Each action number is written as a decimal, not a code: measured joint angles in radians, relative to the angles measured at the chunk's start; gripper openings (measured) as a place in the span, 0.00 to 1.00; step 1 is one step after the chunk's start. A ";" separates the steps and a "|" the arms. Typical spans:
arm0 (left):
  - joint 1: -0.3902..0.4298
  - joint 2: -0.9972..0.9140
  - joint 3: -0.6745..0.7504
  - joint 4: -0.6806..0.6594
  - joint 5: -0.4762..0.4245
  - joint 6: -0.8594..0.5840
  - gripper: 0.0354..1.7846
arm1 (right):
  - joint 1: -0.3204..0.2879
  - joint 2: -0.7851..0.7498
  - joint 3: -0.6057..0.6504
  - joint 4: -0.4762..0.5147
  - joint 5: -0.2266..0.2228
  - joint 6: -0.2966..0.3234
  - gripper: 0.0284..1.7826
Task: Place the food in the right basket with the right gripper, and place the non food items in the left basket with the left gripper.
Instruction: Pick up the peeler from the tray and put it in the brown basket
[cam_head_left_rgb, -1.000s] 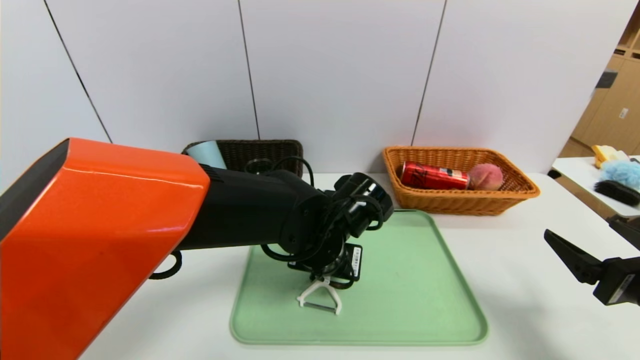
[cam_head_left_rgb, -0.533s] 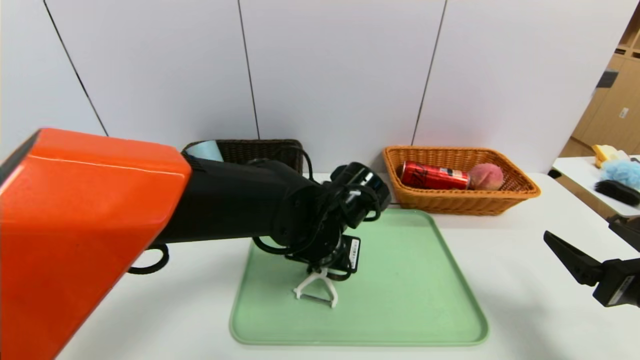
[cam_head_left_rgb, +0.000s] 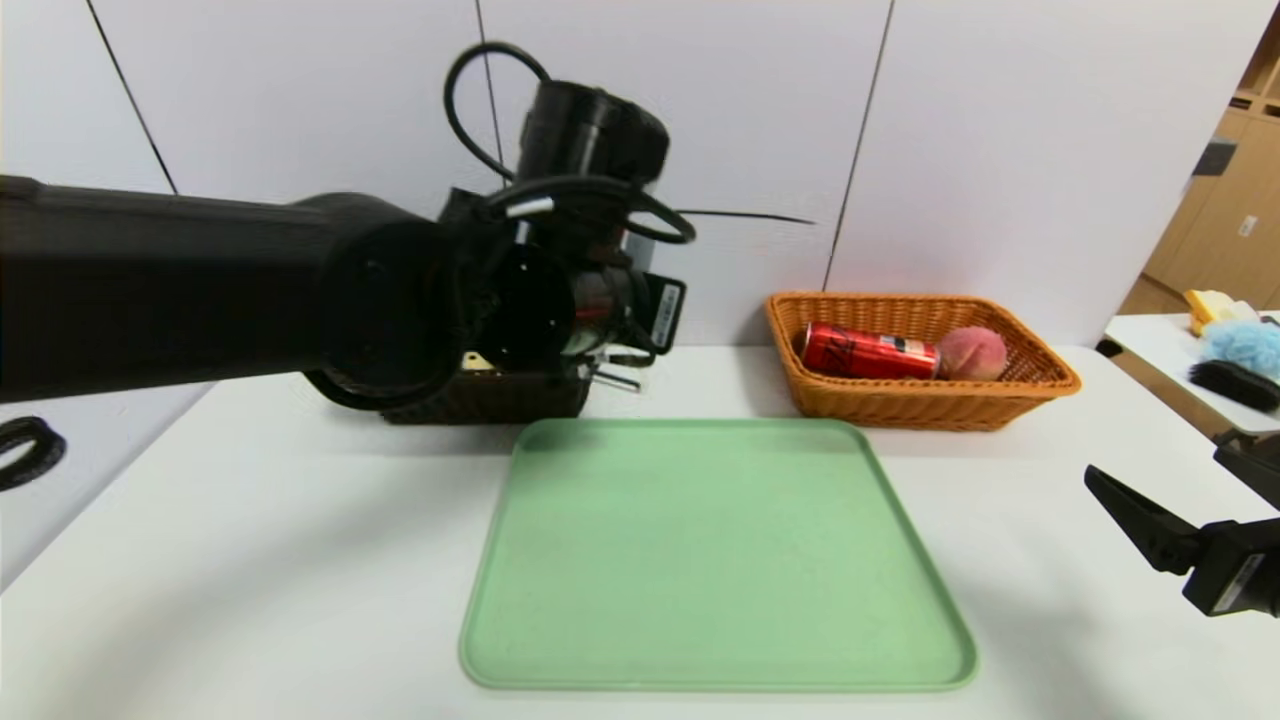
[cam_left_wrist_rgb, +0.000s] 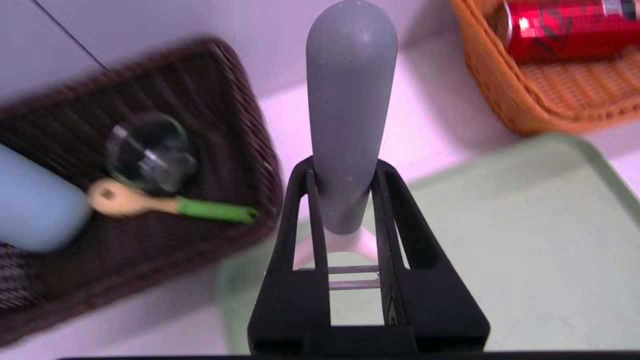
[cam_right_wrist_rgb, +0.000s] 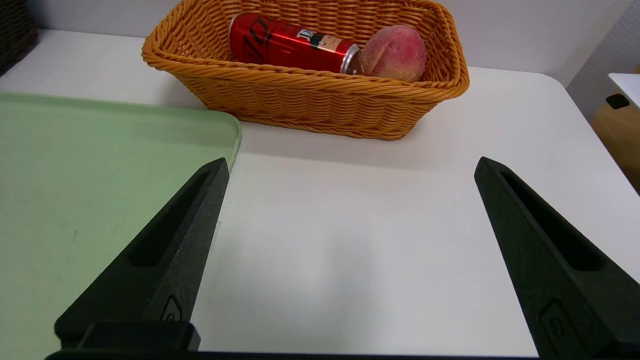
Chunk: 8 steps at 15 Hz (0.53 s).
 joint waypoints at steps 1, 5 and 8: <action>0.037 -0.019 0.003 -0.043 0.000 0.060 0.15 | 0.000 0.001 0.000 0.000 0.002 0.000 0.95; 0.213 -0.047 0.012 -0.160 -0.034 0.189 0.15 | 0.000 0.002 0.000 0.000 0.015 0.000 0.95; 0.319 -0.015 0.037 -0.223 -0.088 0.199 0.15 | 0.000 0.003 0.000 0.000 0.015 -0.002 0.95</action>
